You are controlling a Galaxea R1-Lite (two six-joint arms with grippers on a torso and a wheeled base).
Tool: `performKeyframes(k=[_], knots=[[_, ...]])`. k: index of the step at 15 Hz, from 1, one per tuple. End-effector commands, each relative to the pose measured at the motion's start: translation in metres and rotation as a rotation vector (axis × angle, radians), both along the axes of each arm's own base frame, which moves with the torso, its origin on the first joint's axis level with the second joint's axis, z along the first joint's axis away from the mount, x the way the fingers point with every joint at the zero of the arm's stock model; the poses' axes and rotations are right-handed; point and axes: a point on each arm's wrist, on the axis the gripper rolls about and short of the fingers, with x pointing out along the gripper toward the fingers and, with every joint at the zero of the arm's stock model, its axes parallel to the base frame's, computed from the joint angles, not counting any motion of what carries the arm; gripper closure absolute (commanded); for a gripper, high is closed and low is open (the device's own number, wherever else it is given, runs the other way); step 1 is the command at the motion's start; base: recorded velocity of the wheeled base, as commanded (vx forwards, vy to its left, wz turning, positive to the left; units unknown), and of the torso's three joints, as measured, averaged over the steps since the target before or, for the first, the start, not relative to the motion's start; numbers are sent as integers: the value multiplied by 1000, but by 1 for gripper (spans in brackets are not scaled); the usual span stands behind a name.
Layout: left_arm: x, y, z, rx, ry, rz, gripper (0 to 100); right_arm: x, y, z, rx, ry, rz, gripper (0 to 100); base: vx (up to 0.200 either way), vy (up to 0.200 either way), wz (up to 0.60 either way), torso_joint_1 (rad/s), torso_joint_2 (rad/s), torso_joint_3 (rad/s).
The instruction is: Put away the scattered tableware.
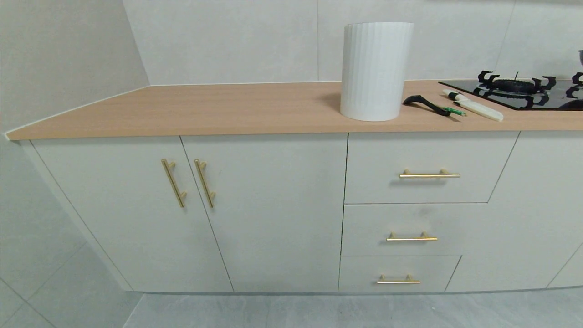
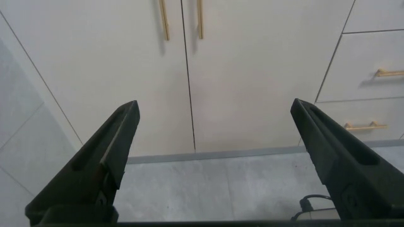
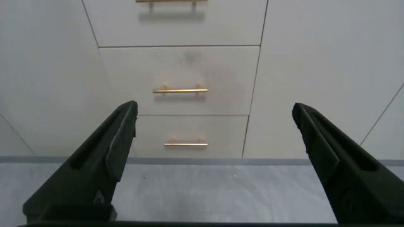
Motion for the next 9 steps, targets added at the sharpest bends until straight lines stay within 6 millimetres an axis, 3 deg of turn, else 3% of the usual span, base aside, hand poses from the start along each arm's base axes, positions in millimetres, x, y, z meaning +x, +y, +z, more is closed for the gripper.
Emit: performKeyframes(k=[1, 5, 7, 9], knots=[[0, 0, 0, 0, 0, 0, 0, 0, 0, 0, -2, 2, 3, 0, 0, 0, 0, 0, 0, 0], [0, 0, 0, 0, 0, 0, 0, 0, 0, 2, -1, -8, 3, 0, 0, 0, 0, 0, 0, 0], [0, 0, 0, 0, 0, 0, 0, -7, 0, 34, 23, -81, 46, 0, 0, 0, 0, 0, 0, 0], [0, 0, 0, 0, 0, 0, 0, 11, 1, 53, 32, 56, 98, 0, 0, 0, 0, 0, 0, 0]])
